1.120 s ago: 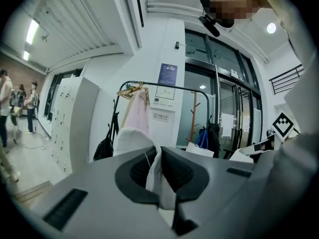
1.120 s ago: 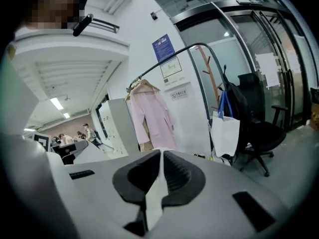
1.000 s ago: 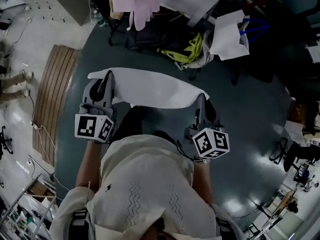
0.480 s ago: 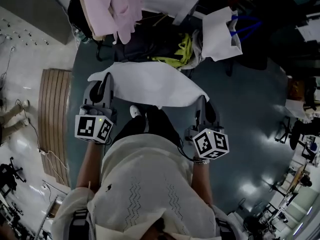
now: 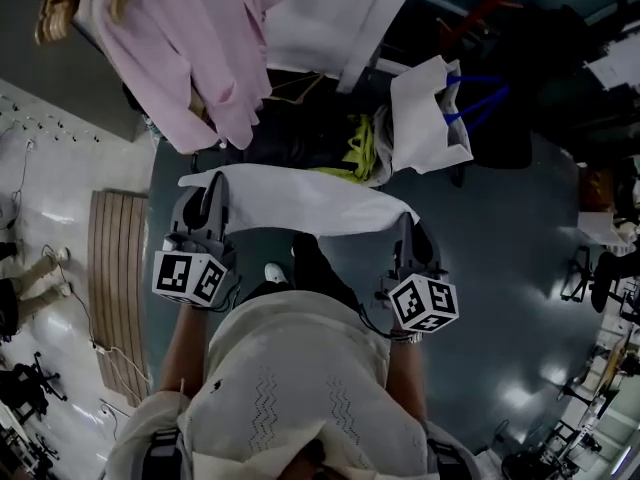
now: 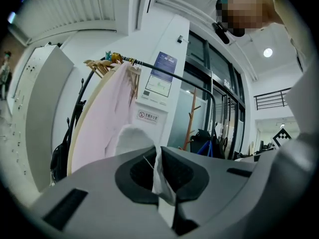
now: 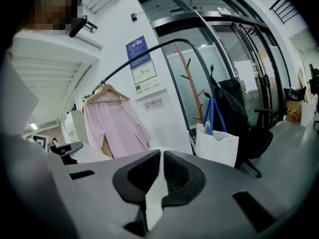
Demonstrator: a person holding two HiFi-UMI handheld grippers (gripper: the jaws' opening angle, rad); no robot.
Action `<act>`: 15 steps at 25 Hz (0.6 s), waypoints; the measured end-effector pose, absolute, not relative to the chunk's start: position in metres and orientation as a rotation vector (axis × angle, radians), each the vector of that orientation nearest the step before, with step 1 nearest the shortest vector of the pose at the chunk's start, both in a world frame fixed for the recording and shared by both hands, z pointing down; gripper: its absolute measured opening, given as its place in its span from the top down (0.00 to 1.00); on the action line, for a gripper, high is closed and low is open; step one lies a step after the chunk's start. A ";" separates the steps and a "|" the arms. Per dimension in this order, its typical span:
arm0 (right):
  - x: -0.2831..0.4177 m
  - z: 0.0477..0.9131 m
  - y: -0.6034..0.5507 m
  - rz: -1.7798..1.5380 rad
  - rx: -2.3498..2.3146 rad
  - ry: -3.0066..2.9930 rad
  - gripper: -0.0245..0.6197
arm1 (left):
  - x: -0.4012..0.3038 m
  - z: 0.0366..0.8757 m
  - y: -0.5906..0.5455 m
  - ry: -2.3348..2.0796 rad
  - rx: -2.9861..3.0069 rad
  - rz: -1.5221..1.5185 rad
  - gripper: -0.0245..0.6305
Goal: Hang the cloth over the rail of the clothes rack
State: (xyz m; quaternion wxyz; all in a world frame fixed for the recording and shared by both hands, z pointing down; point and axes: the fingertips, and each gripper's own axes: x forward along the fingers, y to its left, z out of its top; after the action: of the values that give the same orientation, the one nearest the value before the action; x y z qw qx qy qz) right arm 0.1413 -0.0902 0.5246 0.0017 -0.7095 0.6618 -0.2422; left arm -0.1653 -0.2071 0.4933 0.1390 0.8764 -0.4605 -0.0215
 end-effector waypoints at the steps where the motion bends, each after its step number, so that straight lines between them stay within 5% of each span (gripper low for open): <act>1: 0.146 0.521 -0.104 -0.765 -2.197 2.080 0.93 | -0.161 0.489 -0.220 -1.342 2.539 -0.060 0.93; 15: 0.216 0.386 -0.275 -0.524 -1.807 2.193 0.93 | -0.109 0.364 -0.356 -1.407 2.721 -0.353 0.93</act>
State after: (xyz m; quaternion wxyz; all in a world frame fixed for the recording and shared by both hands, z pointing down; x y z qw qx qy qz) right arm 0.2163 -0.2750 0.3863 0.1257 -0.6204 0.7530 -0.1800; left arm -0.1091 -0.3562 0.3638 0.0289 0.8822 -0.4559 -0.1144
